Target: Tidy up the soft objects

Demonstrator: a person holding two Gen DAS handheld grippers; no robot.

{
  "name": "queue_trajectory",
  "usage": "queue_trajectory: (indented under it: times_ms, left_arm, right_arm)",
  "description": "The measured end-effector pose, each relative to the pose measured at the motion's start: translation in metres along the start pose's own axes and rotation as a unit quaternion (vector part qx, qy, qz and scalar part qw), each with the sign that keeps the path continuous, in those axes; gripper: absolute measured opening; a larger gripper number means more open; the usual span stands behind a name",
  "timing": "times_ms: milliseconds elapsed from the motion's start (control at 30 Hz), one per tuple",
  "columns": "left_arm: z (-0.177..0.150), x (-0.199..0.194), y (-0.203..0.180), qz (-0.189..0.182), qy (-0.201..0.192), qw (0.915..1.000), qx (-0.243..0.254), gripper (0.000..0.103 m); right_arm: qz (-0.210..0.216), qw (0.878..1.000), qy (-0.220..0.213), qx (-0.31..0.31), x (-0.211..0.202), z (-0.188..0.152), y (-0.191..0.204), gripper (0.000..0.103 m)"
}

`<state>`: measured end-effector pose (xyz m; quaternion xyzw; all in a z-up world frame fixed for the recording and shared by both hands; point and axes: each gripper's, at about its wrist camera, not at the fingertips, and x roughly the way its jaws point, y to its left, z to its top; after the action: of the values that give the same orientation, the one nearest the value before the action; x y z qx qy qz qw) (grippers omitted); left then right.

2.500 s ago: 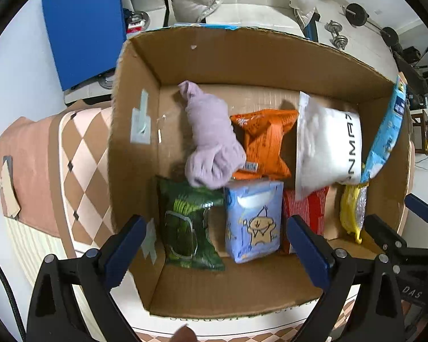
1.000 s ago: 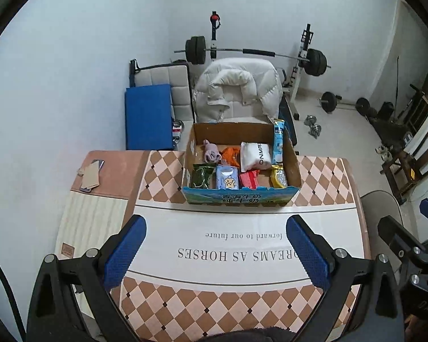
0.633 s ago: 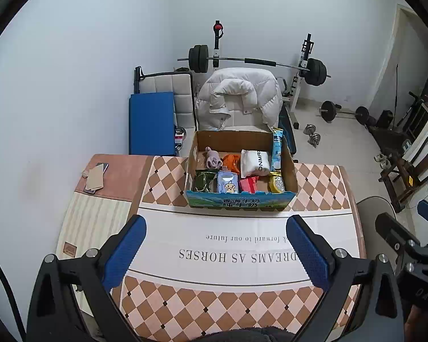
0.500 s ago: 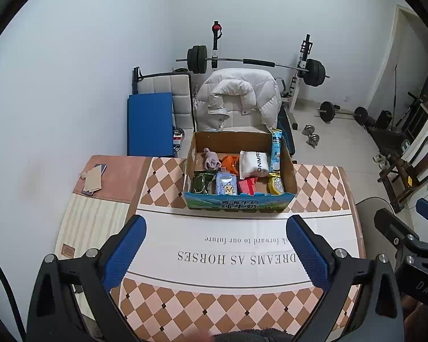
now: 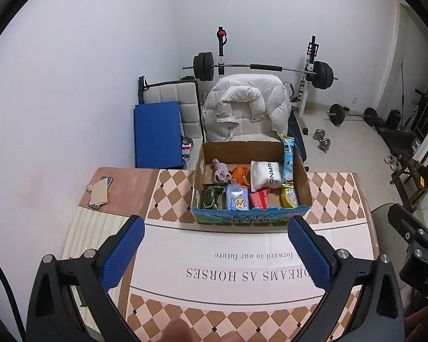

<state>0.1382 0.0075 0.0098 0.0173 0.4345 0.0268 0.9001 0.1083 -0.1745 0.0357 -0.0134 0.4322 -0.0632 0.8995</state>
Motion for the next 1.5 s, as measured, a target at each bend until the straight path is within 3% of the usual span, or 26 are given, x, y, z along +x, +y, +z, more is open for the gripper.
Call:
queue_trajectory:
  times_ms: [1500]
  left_arm:
    - [0.003, -0.016, -0.001, 0.006, -0.022, 0.9997, -0.004, 0.103]
  right_arm:
    - [-0.002, 1.000, -0.024, -0.001, -0.018, 0.005, 0.000, 0.103]
